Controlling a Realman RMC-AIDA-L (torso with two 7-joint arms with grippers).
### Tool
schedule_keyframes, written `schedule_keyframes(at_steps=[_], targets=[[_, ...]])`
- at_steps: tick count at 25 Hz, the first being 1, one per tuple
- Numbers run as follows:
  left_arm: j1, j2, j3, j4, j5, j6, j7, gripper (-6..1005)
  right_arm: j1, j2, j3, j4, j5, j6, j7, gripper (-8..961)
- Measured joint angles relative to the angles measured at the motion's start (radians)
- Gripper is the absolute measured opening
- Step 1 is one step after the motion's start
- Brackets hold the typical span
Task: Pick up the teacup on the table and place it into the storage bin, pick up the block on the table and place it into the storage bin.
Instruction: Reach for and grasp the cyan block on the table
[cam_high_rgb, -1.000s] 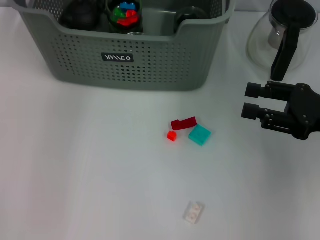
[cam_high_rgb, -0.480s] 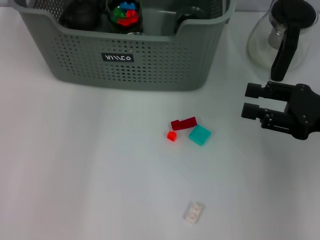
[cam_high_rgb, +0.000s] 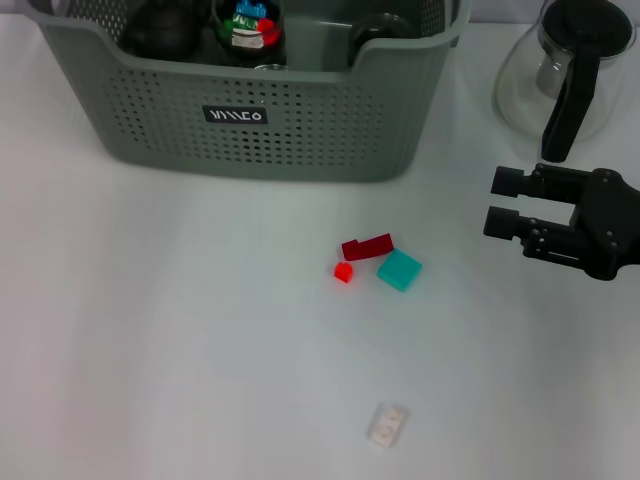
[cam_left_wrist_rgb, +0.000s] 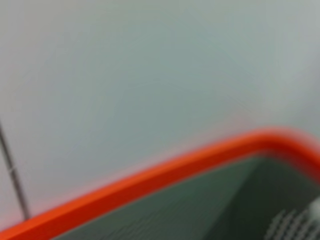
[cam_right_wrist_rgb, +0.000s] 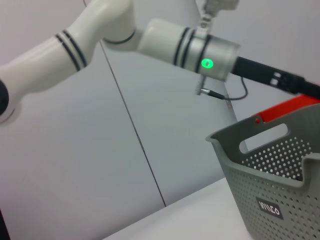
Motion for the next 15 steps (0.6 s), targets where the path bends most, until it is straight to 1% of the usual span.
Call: schedule_keyframes(at_steps=[1, 2, 3, 5, 6, 7, 8, 10, 12, 13, 14, 15], targets=[[0.043, -0.003, -0.032, 0.043, -0.116, 0.04, 0.05, 658, 0.0, 0.0, 0.001, 0.0, 0.0, 0.0, 0.001, 613], [0.084, -0.001, -0.063, 0.069, -0.236, 0.081, 0.094, 655, 0.0, 0.0, 0.002, 0.0, 0.0, 0.0, 0.001, 613], [0.12, 0.007, -0.094, 0.075, -0.38, 0.137, 0.144, 653, 0.0, 0.0, 0.006, 0.0, 0.001, 0.0, 0.002, 613], [0.182, 0.027, -0.16, 0.047, -0.658, 0.264, 0.24, 648, 0.0, 0.0, 0.018, 0.0, 0.001, -0.002, 0.001, 613], [0.203, 0.038, -0.186, 0.023, -0.755, 0.32, 0.274, 645, 0.0, 0.0, 0.023, 0.0, 0.001, -0.004, 0.001, 613], [0.231, 0.054, -0.217, -0.025, -0.884, 0.411, 0.324, 645, -0.001, 0.0, 0.028, 0.0, 0.001, -0.005, 0.0, 613], [0.25, 0.074, -0.242, -0.079, -0.97, 0.494, 0.36, 645, -0.002, 0.0, 0.03, 0.0, 0.001, -0.006, 0.0, 613], [0.283, 0.114, -0.277, -0.187, -1.098, 0.655, 0.42, 646, -0.004, 0.0, 0.034, 0.0, 0.001, -0.007, -0.001, 613], [0.308, 0.144, -0.294, -0.263, -1.14, 0.769, 0.461, 646, -0.006, 0.0, 0.037, 0.0, 0.001, -0.008, -0.001, 614], [0.326, 0.157, -0.299, -0.299, -1.137, 0.824, 0.49, 646, -0.006, 0.0, 0.038, 0.0, 0.001, -0.008, -0.001, 614], [0.342, 0.162, -0.3, -0.312, -1.122, 0.857, 0.515, 646, -0.006, 0.0, 0.038, 0.0, 0.001, -0.007, 0.0, 614], [0.361, 0.162, -0.299, -0.316, -1.093, 0.885, 0.544, 646, -0.006, -0.001, 0.038, 0.0, 0.001, -0.007, 0.001, 614]])
